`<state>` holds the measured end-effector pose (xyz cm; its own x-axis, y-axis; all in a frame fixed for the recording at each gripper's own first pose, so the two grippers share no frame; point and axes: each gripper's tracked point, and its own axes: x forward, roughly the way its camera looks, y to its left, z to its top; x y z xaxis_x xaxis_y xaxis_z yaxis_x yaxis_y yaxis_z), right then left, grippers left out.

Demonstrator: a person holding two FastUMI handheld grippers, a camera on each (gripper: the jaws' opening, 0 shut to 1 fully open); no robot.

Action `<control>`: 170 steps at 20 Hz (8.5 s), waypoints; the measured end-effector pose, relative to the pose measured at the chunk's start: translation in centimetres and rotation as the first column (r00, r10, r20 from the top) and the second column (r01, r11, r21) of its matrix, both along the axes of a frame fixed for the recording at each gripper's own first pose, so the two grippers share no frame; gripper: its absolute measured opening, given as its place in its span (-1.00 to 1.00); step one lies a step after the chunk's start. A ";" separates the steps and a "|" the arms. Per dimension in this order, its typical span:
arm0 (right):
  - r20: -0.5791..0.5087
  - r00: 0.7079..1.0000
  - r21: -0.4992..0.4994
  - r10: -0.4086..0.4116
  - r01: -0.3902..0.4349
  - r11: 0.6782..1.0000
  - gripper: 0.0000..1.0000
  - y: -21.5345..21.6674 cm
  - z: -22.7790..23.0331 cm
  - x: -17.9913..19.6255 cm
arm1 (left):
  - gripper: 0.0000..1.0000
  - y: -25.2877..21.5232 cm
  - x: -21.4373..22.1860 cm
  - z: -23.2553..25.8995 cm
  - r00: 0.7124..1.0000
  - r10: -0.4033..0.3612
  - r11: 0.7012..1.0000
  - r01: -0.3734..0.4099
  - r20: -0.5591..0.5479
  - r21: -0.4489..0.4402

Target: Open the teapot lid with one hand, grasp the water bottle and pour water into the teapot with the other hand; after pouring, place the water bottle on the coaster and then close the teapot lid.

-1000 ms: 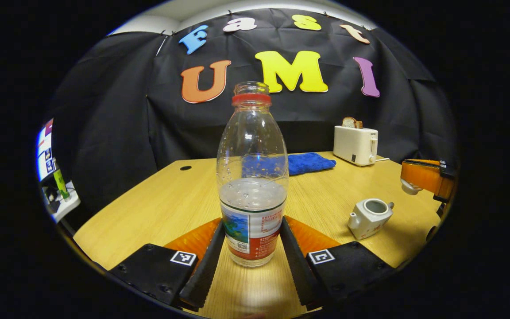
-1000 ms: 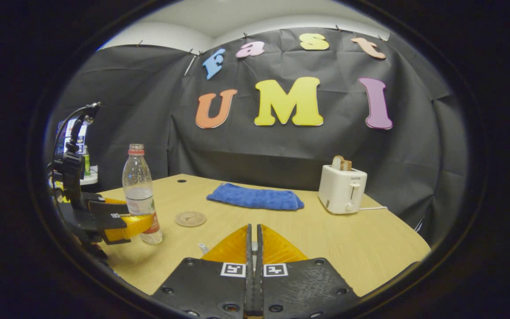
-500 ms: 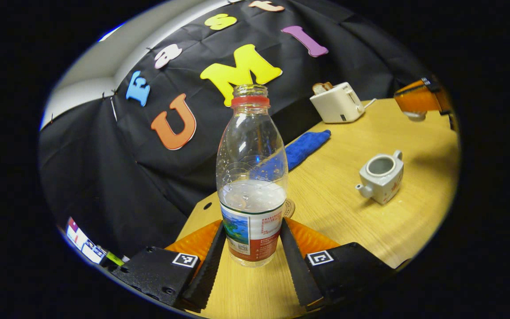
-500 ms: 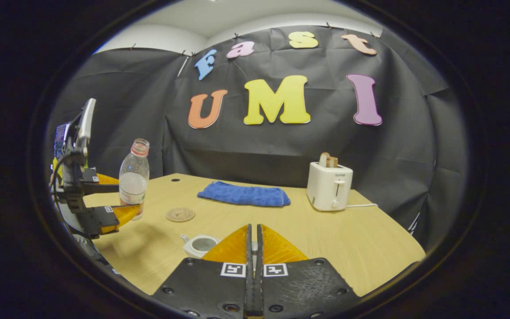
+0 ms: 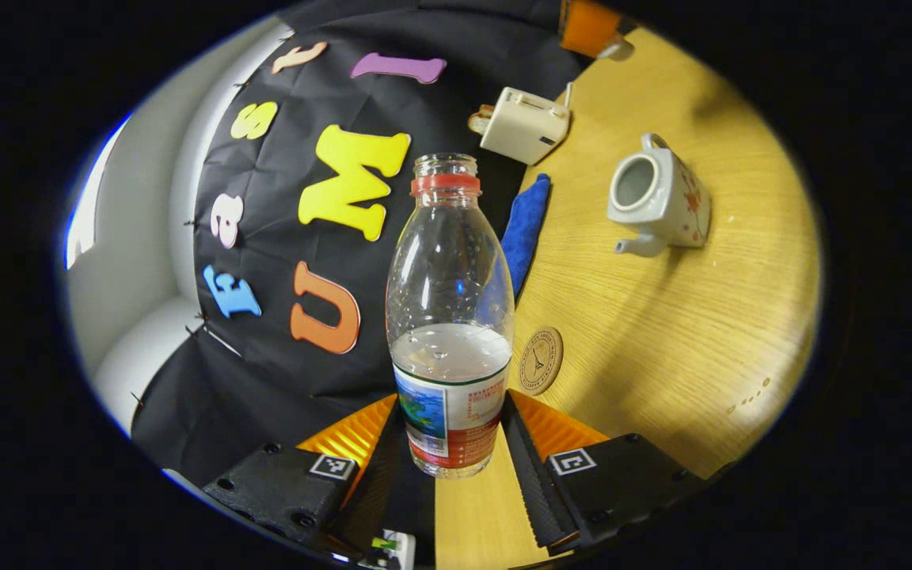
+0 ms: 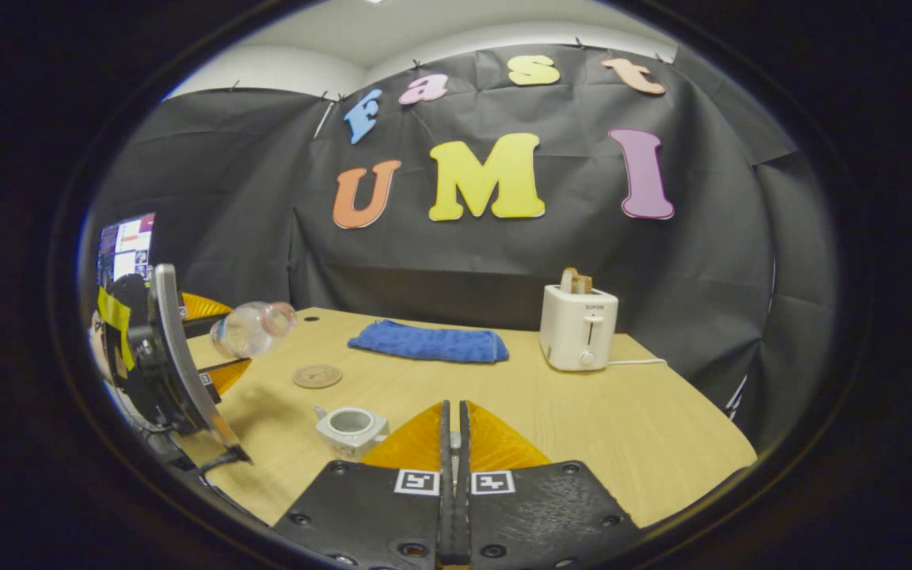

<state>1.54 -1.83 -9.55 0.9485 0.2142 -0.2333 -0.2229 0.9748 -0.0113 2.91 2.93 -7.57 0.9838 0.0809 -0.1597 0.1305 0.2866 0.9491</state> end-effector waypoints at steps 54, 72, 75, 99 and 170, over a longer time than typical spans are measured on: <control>0.012 1.000 0.024 -0.011 0.011 1.000 -1.00 -1.9 -0.4 -1.2 | 0.47 -2.9 1.4 2.0 0.995 -0.095 0.761 0.076 -0.006 0.644; 0.011 1.000 0.034 -0.001 0.001 0.999 -1.00 -2.0 -0.5 -1.7 | 0.46 -4.1 1.2 4.1 0.994 -0.108 0.684 0.065 0.012 0.727; 0.010 1.000 0.036 0.000 0.000 0.999 -1.00 -2.1 -0.5 -1.7 | 0.46 -4.3 1.0 4.0 0.994 -0.108 0.675 0.064 0.012 0.735; 0.015 1.000 0.034 -0.017 0.017 0.999 -1.00 -2.1 0.2 -1.7 | 0.46 0.2 1.4 0.8 0.999 0.007 0.999 -0.009 0.035 0.041; -0.010 0.983 0.068 0.185 -0.183 0.981 -1.00 12.2 -4.7 5.0 | 0.99 7.3 -6.1 0.9 0.985 0.170 0.297 -0.035 0.016 -0.954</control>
<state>6.57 10.34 -14.27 0.8878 0.4002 -0.2273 -0.3981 0.9156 0.0570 -3.17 10.18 -6.64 0.9932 0.0412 -0.1086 -0.0402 0.9991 0.0116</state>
